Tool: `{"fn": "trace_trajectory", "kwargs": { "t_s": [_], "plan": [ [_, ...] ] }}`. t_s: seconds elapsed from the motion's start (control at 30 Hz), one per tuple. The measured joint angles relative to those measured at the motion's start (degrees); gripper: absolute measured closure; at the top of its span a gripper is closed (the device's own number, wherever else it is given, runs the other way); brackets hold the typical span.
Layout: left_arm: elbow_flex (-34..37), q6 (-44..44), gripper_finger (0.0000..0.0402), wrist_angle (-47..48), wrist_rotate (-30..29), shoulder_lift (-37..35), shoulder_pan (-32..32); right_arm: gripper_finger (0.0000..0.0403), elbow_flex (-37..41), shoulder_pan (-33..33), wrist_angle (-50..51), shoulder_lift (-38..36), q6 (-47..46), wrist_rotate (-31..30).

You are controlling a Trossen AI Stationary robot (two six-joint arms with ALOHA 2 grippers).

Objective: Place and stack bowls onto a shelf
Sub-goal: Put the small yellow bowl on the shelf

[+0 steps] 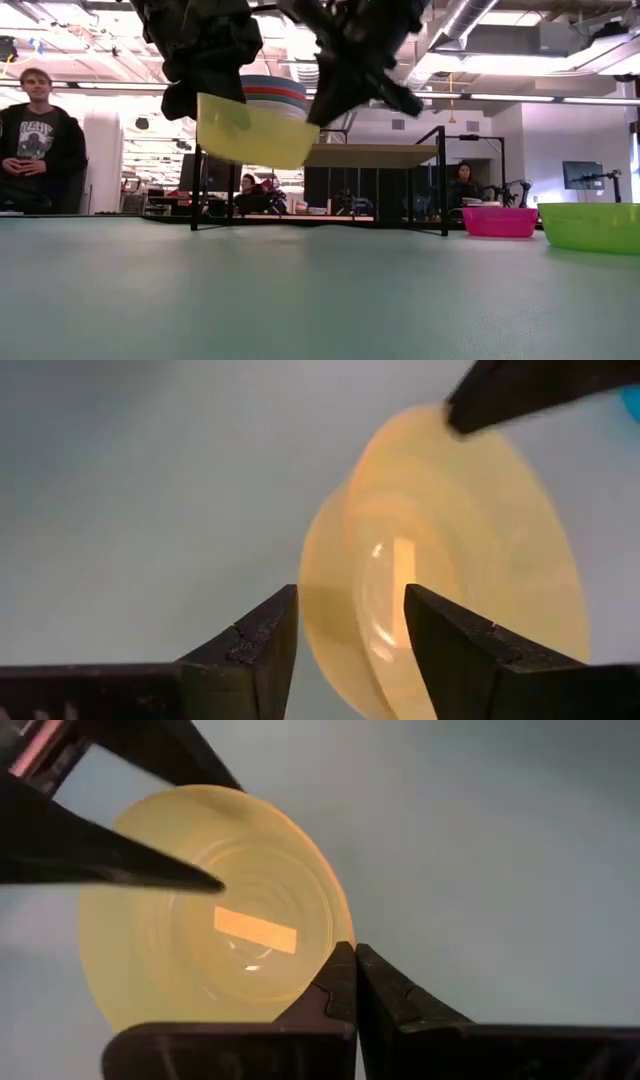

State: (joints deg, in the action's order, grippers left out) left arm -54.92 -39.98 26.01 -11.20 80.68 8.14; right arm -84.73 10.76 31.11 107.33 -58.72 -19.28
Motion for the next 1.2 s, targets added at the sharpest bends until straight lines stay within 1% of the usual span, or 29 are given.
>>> {"fn": "trace_trajectory", "kwargs": {
  "t_s": [0.07, 0.1, 0.23, 0.27, 0.3, 0.53, 0.63, 0.7, 0.8, 0.87, 0.93, 1.0, 1.13, 1.2],
  "plan": [
    [-0.01, -0.24, 0.0257, -0.36, 0.44, -0.01, 0.0, 0.0386, -2.54, 0.24, 3.72, 0.02, 1.17, -1.08],
    [-0.2, -0.25, 0.0274, -0.45, 0.26, -0.16, 0.0, 0.0386, -3.65, 0.24, 5.93, 0.02, 1.35, -1.36],
    [-1.54, 0.93, 0.037, 0.65, -0.68, -0.33, -0.23, 0.0376, -6.73, 0.31, 10.93, 0.02, 2.9, -1.38],
    [-1.95, 1.55, 0.0384, 0.82, -0.76, -0.31, -0.28, 0.0369, -7.44, 0.5, 11.9, 0.02, 3.08, -1.26],
    [-2.47, 2.27, 0.039, 0.88, -0.8, -0.31, -0.34, 0.0359, -8.17, 0.63, 12.89, 0.02, 3.1, -1.25],
    [-7.95, 6.72, 0.04, 1.73, -0.4, -0.31, -1.57, 0.0287, -14.32, 2.24, 24.17, -2.24, 5.23, -2.07],
    [-10.84, 8.88, 0.0401, 0.26, -2.72, -0.31, -2.16, 0.0261, -16.21, 3.61, 30.0, -5.3, 3.66, -3.83],
    [-12.29, 9.28, 0.0401, -1.76, -5.41, -0.2, -2.76, 0.0249, -16.32, 4.59, 33.4, -8.56, 1.97, -6.07],
    [-13.55, 9.35, 0.0401, -5.3, -7.59, 1.05, -4.32, 0.0241, -16.31, 5.55, 37.34, -12.97, -0.24, -10.06],
    [-14.43, 8.14, 0.0401, -8.97, -8.9, 2.5, -5.68, 0.024, -16.06, 6.35, 40.53, -16.0, -1.44, -12.35],
    [-14.64, 5.87, 0.0401, -11.41, -10.77, 4.48, -6.72, 0.0241, -16.28, 6.26, 41.5, -18.9, -2.63, -14.79],
    [-14.93, 3.89, 0.0401, -14.67, -13.37, 6.93, -7.69, 0.0244, -16.22, 5.93, 44.26, -21.46, -2.64, -15.95],
    [-16.52, 0.67, 0.0401, -20.84, -17.26, 11.31, -9.26, 0.0249, -16.14, 4.74, 46.12, -25.02, -1.97, -16.49],
    [-17.7, -1.9, 0.0401, -20.51, -19.8, 13.25, -9.83, 0.025, -16.31, 4.04, 46.81, -25.98, -1.32, -16.8]
  ]
}}
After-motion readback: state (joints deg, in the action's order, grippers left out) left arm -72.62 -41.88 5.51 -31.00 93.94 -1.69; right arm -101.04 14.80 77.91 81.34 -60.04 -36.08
